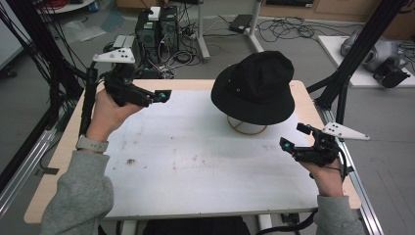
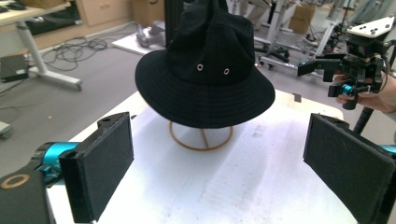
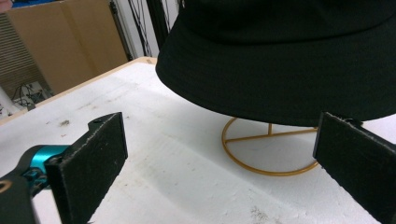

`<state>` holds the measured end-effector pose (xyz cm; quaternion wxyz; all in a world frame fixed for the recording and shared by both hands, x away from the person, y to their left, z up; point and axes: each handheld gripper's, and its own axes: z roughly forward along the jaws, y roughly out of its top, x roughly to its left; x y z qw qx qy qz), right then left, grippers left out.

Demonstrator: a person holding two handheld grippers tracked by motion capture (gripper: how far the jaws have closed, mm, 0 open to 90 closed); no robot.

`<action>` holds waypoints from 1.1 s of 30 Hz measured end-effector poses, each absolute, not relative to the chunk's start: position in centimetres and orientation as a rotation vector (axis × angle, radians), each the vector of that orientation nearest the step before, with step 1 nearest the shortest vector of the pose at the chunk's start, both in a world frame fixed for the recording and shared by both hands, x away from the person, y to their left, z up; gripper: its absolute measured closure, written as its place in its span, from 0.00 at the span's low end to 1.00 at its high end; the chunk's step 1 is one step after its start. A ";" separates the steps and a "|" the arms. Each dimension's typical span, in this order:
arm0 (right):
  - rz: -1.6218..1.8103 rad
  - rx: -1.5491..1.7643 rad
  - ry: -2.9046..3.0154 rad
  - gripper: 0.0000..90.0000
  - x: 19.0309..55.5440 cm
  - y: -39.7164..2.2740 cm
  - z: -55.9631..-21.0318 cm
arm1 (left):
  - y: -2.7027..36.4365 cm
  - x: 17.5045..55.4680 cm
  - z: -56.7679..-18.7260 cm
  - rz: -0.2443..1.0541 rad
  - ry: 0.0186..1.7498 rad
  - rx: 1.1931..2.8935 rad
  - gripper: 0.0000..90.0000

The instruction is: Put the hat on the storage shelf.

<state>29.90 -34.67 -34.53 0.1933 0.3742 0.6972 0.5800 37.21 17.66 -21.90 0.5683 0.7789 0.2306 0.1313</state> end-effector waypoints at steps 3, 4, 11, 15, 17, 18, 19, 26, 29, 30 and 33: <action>1.624 1.049 1.958 0.02 29.9 -34.5 -34.5 | 18.4 36.5 -22.5 0.324 0.557 1.824 0.10; 1.625 1.047 1.959 0.02 29.8 -34.5 -34.4 | 18.7 36.3 -22.7 0.315 0.560 1.814 0.10; 1.620 1.045 1.971 0.02 30.0 -34.1 -34.5 | 20.5 34.6 -25.0 0.363 0.597 1.768 0.10; 1.615 1.039 1.971 0.02 30.3 -34.0 -34.6 | 21.5 33.7 -26.2 0.396 0.618 1.729 0.10; 1.616 1.040 1.966 0.02 30.3 -34.0 -34.6 | 22.0 33.3 -26.7 0.399 0.629 1.724 0.10; 1.616 1.041 1.966 0.02 30.3 -34.0 -34.5 | 22.2 33.1 -27.0 0.409 0.638 1.722 0.10; 1.617 1.045 1.961 0.02 30.4 -34.0 -34.5 | 22.3 32.9 -27.2 0.413 0.643 1.721 0.10; 1.621 1.052 1.946 0.02 30.4 -34.1 -34.4 | 23.1 31.3 -28.5 0.458 0.681 1.678 0.10; 1.623 1.050 1.937 0.02 30.5 -34.2 -34.4 | 23.2 30.8 -29.0 0.472 0.700 1.669 0.10; 1.623 1.053 1.939 0.02 30.5 -34.2 -34.4 | 23.3 30.6 -29.2 0.478 0.704 1.665 0.10; 1.624 1.050 1.935 0.02 30.5 -34.3 -34.4 | 23.5 30.2 -29.6 0.499 0.721 1.652 0.10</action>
